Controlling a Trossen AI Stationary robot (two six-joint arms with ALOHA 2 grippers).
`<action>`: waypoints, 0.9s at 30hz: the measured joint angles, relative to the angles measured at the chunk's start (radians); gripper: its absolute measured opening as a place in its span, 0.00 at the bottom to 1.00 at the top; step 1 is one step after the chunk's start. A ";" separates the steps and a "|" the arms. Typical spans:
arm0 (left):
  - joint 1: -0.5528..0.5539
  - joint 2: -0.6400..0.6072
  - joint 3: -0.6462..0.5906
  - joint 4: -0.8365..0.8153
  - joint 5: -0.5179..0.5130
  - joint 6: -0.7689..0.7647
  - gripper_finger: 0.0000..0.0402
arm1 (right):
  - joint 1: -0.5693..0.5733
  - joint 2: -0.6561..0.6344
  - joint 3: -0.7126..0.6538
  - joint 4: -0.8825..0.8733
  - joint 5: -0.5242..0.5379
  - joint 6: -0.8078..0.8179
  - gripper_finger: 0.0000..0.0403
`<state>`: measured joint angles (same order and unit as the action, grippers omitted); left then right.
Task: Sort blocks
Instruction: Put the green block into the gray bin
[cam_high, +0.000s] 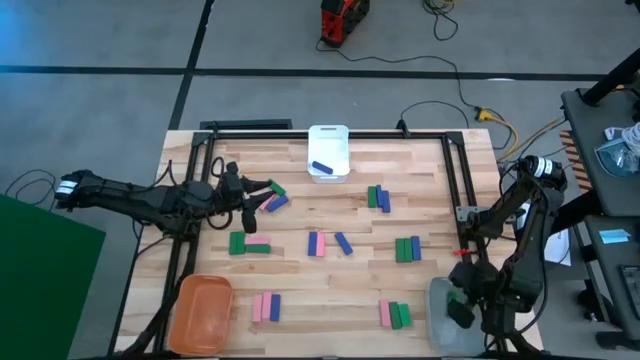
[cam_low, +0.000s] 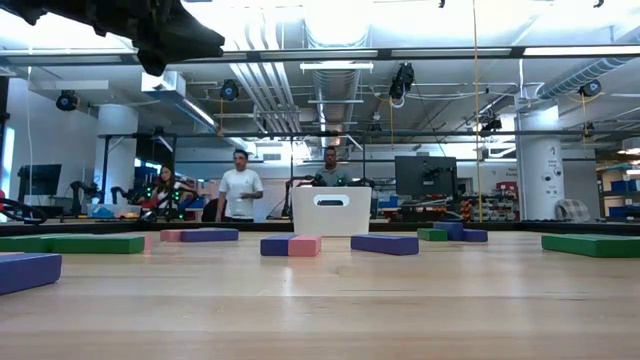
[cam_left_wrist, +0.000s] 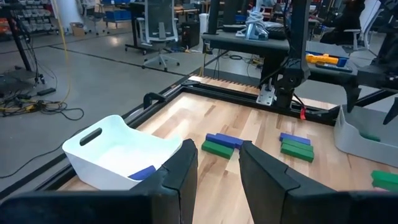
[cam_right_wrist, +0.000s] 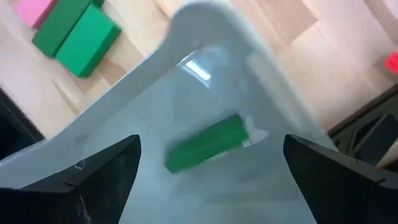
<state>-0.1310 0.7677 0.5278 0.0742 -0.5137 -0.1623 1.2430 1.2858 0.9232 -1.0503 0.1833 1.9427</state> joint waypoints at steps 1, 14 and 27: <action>0.000 0.000 0.000 0.000 0.000 0.000 0.24 | 0.000 -0.001 -0.001 -0.003 -0.001 -0.007 0.96; 0.000 0.006 0.000 -0.005 0.000 -0.004 0.24 | 0.000 -0.002 0.162 -0.028 0.100 -0.222 0.96; 0.000 0.005 0.000 -0.003 0.006 0.012 0.24 | -0.375 -0.007 0.284 -0.092 0.610 -0.866 0.96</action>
<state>-0.1310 0.7731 0.5278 0.0708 -0.5076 -0.1501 0.8678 1.2784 1.2072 -1.1423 0.7929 1.0770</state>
